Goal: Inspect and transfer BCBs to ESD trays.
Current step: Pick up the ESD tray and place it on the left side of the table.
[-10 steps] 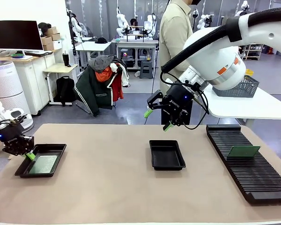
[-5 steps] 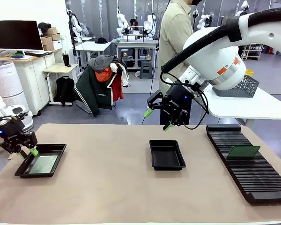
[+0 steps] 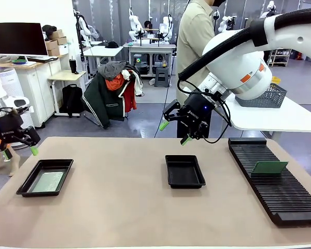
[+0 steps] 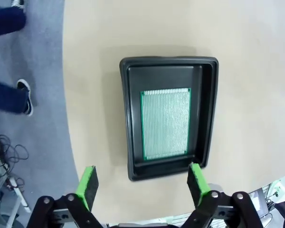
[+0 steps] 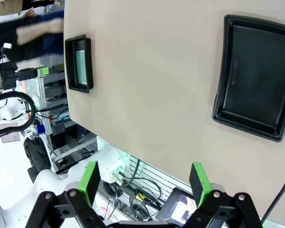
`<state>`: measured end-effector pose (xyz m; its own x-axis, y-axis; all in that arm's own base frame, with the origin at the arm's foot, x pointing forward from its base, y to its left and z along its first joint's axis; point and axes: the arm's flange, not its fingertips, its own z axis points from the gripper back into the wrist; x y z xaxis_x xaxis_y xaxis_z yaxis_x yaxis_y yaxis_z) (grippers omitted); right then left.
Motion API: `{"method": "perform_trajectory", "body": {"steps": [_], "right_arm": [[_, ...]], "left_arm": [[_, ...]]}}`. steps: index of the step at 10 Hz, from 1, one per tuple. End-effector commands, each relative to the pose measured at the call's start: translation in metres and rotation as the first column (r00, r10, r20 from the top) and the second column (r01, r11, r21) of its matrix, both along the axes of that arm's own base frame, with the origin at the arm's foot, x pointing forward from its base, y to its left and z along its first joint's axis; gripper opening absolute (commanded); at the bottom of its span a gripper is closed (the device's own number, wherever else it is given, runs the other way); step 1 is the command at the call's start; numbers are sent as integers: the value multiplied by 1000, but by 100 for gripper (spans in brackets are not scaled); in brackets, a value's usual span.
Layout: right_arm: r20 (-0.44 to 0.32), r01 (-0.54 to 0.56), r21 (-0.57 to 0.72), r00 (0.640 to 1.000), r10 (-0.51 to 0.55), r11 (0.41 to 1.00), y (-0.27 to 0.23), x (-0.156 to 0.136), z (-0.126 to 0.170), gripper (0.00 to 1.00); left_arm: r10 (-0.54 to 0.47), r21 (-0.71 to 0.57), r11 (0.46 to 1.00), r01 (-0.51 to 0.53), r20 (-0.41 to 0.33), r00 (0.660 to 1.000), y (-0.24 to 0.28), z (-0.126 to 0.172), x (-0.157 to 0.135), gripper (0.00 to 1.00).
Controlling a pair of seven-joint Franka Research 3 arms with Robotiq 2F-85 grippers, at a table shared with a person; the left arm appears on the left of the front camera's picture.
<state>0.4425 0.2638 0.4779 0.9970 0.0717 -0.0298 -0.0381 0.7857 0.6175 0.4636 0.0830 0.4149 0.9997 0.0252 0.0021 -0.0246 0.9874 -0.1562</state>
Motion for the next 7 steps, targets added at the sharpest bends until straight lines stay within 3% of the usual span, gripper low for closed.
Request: {"method": "perform_trajectory", "body": {"steps": [1, 7], "right_arm": [[-7, 11, -19, 1000, -11, 1000, 2, 2, 1, 100], [-7, 11, -19, 1000, -11, 1000, 2, 2, 1, 100]], "left_arm": [[14, 72, 997, -12, -27, 1000, -16, 21, -14, 100], [14, 144, 990, -7, -49, 999, -37, 55, -23, 100]]}}
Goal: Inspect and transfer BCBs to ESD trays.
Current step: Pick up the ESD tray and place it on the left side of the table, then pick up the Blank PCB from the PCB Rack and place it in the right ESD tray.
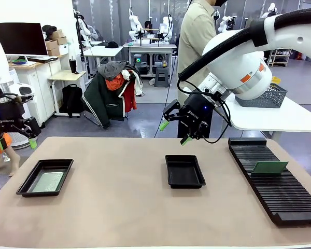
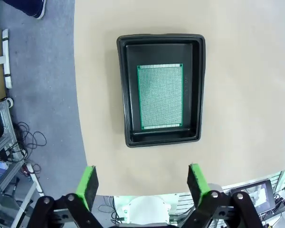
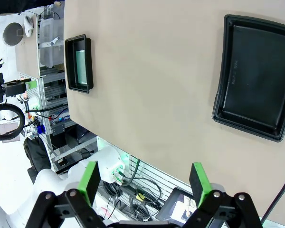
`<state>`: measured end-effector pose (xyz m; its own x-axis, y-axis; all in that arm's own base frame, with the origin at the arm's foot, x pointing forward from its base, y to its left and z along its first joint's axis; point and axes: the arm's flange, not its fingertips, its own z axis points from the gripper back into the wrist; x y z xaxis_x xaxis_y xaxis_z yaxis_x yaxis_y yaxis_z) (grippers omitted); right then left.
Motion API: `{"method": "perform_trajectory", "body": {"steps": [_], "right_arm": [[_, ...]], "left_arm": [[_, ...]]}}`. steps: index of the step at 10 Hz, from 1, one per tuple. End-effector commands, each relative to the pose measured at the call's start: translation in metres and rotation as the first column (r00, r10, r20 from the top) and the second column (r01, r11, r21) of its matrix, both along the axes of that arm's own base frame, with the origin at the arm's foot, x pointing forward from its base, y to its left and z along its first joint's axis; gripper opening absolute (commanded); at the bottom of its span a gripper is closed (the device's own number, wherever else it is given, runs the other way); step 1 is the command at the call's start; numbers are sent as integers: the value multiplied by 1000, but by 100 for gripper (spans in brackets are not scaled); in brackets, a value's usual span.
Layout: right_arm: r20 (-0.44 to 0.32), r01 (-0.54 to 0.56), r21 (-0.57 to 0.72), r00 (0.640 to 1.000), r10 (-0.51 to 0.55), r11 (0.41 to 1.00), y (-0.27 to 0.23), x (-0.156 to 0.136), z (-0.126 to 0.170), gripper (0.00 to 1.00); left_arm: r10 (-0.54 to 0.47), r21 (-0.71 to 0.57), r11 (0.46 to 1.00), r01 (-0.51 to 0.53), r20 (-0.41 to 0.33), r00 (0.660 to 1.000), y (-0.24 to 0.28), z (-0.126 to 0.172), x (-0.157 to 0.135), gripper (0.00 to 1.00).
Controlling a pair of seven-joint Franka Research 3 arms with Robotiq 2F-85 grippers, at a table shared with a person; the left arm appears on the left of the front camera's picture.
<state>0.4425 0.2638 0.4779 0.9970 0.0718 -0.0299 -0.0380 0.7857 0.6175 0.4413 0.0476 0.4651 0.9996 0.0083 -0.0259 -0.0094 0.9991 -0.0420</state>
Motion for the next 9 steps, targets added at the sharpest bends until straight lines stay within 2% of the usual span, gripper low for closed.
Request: {"method": "perform_trajectory", "body": {"steps": [1, 9], "right_arm": [[-7, 11, -19, 1000, -11, 1000, 2, 2, 1, 100], [-7, 11, -19, 1000, -11, 1000, 2, 2, 1, 100]], "left_arm": [[0, -3, 1000, 0, 0, 1000, 1, -2, 1, 100], [0, -3, 1000, 0, 0, 1000, 1, -2, 1, 100]]}}
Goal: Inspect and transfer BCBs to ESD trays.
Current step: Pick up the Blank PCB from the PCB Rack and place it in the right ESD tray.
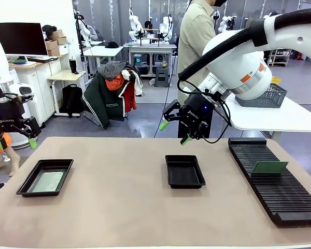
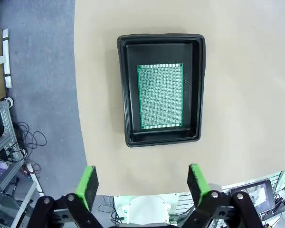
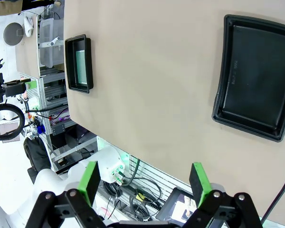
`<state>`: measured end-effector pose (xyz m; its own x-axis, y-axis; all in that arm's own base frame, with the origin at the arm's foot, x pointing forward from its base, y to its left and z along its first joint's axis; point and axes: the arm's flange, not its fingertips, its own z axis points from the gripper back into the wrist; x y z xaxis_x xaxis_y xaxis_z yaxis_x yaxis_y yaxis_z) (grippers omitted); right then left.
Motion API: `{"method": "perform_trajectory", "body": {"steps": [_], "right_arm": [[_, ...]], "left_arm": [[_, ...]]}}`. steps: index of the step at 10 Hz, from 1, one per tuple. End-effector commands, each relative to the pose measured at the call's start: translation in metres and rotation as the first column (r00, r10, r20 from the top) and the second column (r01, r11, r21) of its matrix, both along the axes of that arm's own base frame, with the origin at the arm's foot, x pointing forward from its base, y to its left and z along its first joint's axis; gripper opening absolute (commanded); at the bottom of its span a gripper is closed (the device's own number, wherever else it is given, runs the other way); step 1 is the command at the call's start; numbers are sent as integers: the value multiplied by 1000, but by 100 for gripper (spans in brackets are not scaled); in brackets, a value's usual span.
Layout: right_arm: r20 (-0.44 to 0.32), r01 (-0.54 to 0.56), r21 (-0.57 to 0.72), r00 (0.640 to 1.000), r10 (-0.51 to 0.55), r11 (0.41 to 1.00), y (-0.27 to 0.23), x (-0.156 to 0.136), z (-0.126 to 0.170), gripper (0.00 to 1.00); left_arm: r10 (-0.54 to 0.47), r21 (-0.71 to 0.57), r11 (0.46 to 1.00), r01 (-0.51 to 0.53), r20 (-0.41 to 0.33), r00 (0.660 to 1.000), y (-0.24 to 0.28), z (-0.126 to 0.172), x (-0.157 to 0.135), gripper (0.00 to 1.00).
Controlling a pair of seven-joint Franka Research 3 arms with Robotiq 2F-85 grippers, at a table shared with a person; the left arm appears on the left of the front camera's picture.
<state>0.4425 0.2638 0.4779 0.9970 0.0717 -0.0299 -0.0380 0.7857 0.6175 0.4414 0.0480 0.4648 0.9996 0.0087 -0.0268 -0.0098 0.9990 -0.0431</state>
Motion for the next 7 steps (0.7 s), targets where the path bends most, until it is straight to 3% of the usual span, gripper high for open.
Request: {"method": "perform_trajectory", "body": {"steps": [1, 7], "right_arm": [[-7, 11, -19, 1000, -11, 1000, 2, 2, 1, 100], [-7, 11, -19, 1000, -11, 1000, 2, 2, 1, 100]], "left_arm": [[-1, -2, 1000, 1, 1, 1000, 1, -2, 0, 100], [-1, -2, 1000, 1, 1, 1000, 1, -2, 0, 100]]}}
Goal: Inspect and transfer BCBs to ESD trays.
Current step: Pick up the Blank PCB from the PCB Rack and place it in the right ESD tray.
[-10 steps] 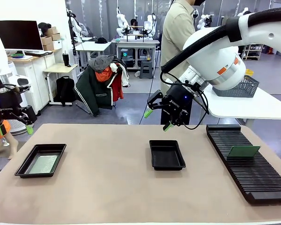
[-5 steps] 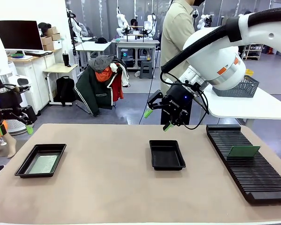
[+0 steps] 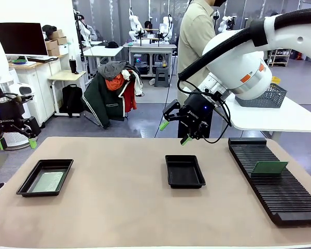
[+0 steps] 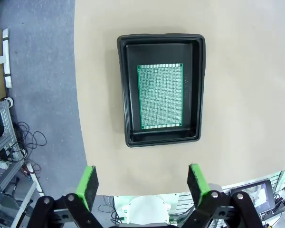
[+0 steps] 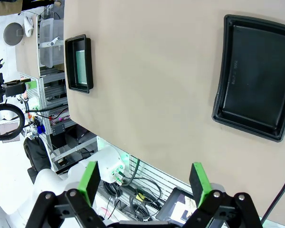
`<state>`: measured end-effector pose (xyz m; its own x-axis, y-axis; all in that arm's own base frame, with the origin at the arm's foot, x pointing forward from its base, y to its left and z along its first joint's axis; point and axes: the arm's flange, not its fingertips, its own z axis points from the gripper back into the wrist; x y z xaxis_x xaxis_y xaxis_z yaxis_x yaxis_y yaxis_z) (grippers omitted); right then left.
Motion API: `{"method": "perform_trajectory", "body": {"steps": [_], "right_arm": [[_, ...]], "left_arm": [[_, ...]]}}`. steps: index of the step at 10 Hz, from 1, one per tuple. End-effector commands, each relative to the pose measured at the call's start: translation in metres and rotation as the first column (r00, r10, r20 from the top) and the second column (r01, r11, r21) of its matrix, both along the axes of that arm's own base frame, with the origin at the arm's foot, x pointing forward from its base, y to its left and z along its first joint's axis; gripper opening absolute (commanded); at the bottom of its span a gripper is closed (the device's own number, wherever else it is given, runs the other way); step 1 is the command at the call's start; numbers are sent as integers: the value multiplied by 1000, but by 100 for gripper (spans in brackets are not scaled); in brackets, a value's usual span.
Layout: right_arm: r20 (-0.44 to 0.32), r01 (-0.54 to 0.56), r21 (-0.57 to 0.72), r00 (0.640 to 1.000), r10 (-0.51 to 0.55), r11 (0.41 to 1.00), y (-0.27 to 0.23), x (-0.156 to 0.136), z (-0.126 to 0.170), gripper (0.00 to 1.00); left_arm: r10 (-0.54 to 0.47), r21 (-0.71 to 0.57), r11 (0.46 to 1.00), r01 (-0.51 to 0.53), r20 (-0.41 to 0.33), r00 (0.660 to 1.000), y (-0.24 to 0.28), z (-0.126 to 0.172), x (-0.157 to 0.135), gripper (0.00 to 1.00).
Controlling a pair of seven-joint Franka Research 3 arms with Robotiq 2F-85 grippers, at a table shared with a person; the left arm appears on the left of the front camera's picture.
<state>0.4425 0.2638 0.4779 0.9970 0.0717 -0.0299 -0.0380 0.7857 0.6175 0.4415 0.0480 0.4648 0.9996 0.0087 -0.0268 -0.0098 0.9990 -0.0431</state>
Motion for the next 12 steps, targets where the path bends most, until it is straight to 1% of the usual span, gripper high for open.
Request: {"method": "perform_trajectory", "body": {"steps": [1, 2, 4, 5, 6, 7, 9, 10, 11, 12], "right_arm": [[0, 0, 0, 1000, 0, 1000, 0, 0, 0, 100], [44, -35, -43, 998, 37, 998, -21, -9, 7, 100], [123, -154, -112, 978, 167, 982, -75, -25, 28, 100], [179, -206, -149, 956, 231, 967, -111, -36, 47, 100], [227, -270, -193, 923, 311, 943, -140, -48, 63, 100], [256, -368, -258, 865, 431, 893, -168, -59, 81, 100], [266, -479, -397, 757, 598, 783, -215, -80, 116, 100], [271, -538, -489, 654, 706, 687, -238, -90, 134, 100], [272, -577, -543, 567, 778, 610, -255, -97, 144, 100], [252, -611, -606, 460, 852, 509, -268, -106, 151, 100]], "left_arm": [[-1, -2, 1000, 1, 1, 1000, 1, -2, 0, 100], [-1, -2, 1000, 1, 1, 1000, 1, -2, 0, 100], [-1, -2, 1000, 1, 1, 1000, 1, -2, 0, 100], [-1, -2, 1000, 1, 1, 1000, 1, -2, 0, 100], [-1, -2, 1000, 1, 1, 1000, 1, -2, 0, 100], [-1, -2, 1000, 1, 1, 1000, 1, -2, 0, 100], [-1, -2, 1000, 1, 1, 1000, 1, -2, 0, 100], [-1, -2, 1000, 1, 1, 1000, 1, -2, 0, 100], [-1, -2, 1000, 1, 1, 1000, 1, -2, 0, 100], [-1, -2, 1000, 1, 1, 1000, 1, -2, 0, 100]]}}
